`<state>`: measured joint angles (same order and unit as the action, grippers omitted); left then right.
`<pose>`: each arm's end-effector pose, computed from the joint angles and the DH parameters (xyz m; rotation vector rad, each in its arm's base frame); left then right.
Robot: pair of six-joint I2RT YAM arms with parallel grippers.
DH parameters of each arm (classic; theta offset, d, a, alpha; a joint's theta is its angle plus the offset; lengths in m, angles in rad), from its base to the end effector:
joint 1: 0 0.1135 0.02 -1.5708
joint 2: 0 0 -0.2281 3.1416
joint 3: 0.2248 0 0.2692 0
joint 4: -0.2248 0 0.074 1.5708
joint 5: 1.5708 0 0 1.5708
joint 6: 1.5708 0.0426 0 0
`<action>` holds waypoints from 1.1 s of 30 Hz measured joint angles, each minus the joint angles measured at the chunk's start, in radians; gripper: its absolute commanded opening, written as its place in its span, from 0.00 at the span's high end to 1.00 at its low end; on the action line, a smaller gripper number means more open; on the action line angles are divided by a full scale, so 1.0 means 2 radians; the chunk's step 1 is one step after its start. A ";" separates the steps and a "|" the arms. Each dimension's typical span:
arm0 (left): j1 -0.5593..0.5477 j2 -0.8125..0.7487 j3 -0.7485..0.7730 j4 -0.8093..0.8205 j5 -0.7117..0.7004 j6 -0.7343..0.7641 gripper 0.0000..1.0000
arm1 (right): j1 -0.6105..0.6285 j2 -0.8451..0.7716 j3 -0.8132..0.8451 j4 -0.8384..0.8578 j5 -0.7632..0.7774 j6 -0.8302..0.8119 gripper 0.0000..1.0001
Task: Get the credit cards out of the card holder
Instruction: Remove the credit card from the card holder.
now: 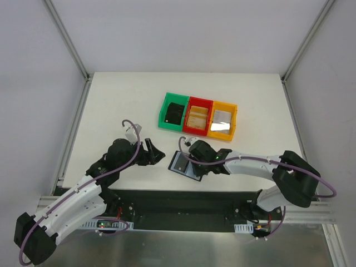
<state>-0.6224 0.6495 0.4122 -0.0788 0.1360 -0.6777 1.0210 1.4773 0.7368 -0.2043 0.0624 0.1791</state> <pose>0.1737 -0.1318 0.2120 0.0437 2.0146 -0.9923 0.1596 0.2554 0.1134 -1.0232 2.3487 0.4022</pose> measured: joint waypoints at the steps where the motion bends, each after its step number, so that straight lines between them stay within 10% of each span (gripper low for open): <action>1: 0.000 0.006 0.000 0.002 0.003 -0.002 0.31 | -0.006 -0.002 -0.003 0.003 0.000 0.000 1.00; 4: 0.000 0.021 0.000 0.012 0.011 -0.006 0.32 | -0.024 -0.009 -0.010 0.011 0.000 0.000 0.98; 10: 0.000 0.038 0.000 0.026 0.020 -0.007 0.32 | -0.030 -0.051 -0.028 -0.006 0.017 -0.007 0.63; 21: 0.000 0.048 0.000 0.050 0.025 -0.011 0.34 | 0.064 -0.091 -0.012 -0.028 0.040 0.014 1.00; 33: 0.000 0.092 0.000 0.094 0.076 -0.025 0.62 | 0.058 -0.041 -0.039 -0.018 0.062 0.035 1.00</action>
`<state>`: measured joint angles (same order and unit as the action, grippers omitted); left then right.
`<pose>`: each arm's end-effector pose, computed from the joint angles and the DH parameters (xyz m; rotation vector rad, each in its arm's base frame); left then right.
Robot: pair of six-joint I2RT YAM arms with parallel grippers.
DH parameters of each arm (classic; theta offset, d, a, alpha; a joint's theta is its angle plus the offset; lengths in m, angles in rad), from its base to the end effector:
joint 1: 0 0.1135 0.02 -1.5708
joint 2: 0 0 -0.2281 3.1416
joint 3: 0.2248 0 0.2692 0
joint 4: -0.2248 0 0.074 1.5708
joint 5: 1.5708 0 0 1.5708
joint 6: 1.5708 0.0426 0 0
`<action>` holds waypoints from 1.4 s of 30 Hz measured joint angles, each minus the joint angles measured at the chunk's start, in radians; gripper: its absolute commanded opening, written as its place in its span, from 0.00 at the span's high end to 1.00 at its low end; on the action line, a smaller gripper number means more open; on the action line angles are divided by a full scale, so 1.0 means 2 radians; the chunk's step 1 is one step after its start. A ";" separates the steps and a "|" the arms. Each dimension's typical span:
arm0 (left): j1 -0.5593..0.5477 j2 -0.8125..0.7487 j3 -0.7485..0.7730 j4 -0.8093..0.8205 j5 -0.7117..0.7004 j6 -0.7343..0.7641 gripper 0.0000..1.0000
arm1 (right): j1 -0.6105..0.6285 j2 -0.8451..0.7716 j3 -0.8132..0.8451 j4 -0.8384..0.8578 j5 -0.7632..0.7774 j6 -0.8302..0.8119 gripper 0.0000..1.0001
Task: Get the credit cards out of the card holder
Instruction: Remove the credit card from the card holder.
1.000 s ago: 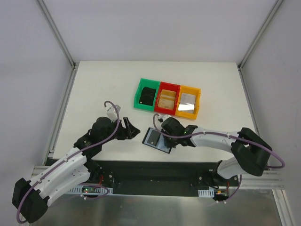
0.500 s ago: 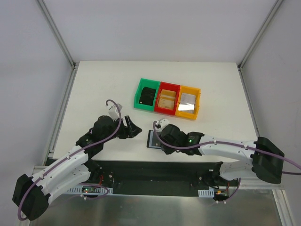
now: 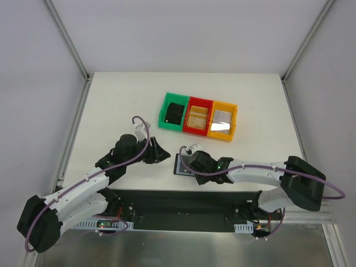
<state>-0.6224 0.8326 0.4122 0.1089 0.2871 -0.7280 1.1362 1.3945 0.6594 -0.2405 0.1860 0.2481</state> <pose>0.1879 -0.1497 0.1947 0.1069 2.0486 -1.1592 0.1250 0.2505 0.1106 -1.0298 2.3345 0.3161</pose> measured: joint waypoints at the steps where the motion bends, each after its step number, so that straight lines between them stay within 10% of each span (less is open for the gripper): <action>1: 0.000 0.009 0.000 0.006 0.005 -0.001 0.65 | -0.003 0.000 -0.001 0.002 0.002 0.002 0.99; 24: -0.045 0.207 0.018 0.127 0.027 -0.017 0.75 | -0.025 -0.133 0.008 -0.034 0.006 -0.010 0.84; 29: -0.046 0.239 0.019 0.150 0.027 -0.023 0.79 | -0.079 -0.128 0.018 0.009 -0.046 -0.010 0.55; 42: -0.053 0.295 0.042 0.173 0.027 -0.025 0.86 | -0.168 -0.038 0.006 0.115 -0.159 0.012 0.71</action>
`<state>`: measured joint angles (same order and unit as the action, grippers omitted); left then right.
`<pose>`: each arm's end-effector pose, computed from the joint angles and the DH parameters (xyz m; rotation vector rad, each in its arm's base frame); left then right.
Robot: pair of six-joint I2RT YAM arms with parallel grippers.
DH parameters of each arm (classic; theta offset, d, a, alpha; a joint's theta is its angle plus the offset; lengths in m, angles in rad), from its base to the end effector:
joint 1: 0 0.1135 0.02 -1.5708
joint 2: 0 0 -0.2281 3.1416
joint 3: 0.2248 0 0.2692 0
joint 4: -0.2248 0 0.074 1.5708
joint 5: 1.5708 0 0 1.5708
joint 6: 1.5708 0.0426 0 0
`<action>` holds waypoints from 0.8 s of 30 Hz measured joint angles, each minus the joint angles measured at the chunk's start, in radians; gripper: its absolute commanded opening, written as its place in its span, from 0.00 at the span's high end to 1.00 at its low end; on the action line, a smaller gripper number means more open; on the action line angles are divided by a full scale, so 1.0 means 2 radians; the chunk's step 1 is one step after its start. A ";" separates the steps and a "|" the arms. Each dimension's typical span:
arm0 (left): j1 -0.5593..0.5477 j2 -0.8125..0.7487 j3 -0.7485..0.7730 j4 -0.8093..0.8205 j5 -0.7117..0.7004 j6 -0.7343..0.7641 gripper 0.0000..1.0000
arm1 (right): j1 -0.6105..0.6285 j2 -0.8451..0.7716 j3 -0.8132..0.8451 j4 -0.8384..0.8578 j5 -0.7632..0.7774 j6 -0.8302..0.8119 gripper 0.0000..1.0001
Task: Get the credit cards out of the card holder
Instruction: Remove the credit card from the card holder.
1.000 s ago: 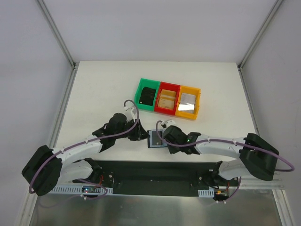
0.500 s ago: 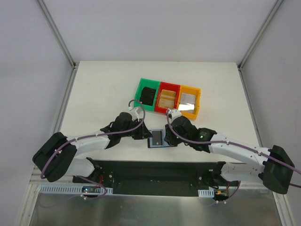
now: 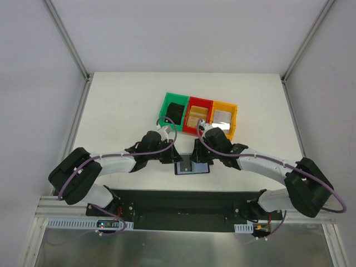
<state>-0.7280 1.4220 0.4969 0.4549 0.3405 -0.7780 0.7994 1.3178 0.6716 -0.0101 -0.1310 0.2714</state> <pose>0.2099 -0.2061 0.1139 0.1815 2.2607 -1.2292 0.2056 0.2194 0.1533 -0.6778 2.2205 0.7134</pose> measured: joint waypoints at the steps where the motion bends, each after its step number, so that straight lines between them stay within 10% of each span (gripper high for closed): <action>1: 0.000 0.002 0.000 0.000 0.000 0.000 0.86 | -0.002 0.008 -0.002 0.011 -0.009 0.004 0.72; 24: -0.003 0.043 0.000 0.004 -0.009 0.000 0.94 | -0.038 0.080 -0.039 0.094 -0.061 0.027 0.70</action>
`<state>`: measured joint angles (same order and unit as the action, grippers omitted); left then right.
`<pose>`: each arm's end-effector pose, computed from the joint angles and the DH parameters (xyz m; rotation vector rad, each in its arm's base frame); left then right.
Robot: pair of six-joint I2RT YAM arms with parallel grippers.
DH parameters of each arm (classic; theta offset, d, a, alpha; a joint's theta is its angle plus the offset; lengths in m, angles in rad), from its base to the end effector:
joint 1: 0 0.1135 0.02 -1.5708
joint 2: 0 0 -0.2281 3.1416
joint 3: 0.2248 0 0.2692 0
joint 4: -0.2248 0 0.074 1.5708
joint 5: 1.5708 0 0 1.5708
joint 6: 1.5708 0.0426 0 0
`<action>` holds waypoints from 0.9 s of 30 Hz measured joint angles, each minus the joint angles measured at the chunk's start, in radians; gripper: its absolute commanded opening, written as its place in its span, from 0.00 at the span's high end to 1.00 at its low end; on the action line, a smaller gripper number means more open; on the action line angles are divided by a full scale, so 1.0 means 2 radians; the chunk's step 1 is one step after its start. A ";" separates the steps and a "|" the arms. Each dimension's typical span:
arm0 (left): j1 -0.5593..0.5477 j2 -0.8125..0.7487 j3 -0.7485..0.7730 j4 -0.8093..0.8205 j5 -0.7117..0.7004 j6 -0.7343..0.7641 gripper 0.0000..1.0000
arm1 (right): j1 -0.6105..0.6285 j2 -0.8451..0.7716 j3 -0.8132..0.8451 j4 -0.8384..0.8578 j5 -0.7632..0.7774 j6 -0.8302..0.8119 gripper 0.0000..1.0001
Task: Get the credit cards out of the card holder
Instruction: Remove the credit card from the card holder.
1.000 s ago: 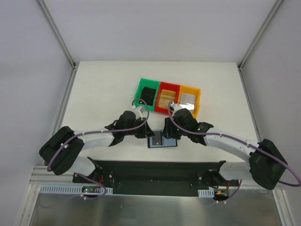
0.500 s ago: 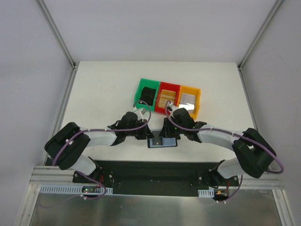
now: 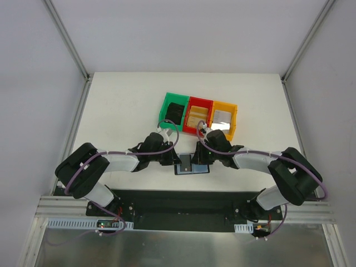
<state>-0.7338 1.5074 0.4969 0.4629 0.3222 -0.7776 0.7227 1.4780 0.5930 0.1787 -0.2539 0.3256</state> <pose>0.2089 -0.2066 0.0912 0.1620 2.3405 -1.1760 0.2173 0.2059 0.1007 -0.6089 2.3136 0.8153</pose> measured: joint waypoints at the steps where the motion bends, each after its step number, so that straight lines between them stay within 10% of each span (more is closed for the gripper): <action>1: 0.000 0.000 0.000 -0.001 -0.002 0.000 0.95 | -0.001 0.001 -0.001 0.002 -0.001 0.000 0.70; 27: 0.000 -0.020 -0.003 -0.003 -0.014 0.002 0.83 | -0.008 0.004 -0.011 0.031 -0.016 0.011 0.61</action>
<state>-0.7338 1.4681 0.4908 0.4564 0.2939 -0.7742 0.7063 1.4860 0.5716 0.2409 -0.2867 0.3485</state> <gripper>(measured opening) 0.180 0.380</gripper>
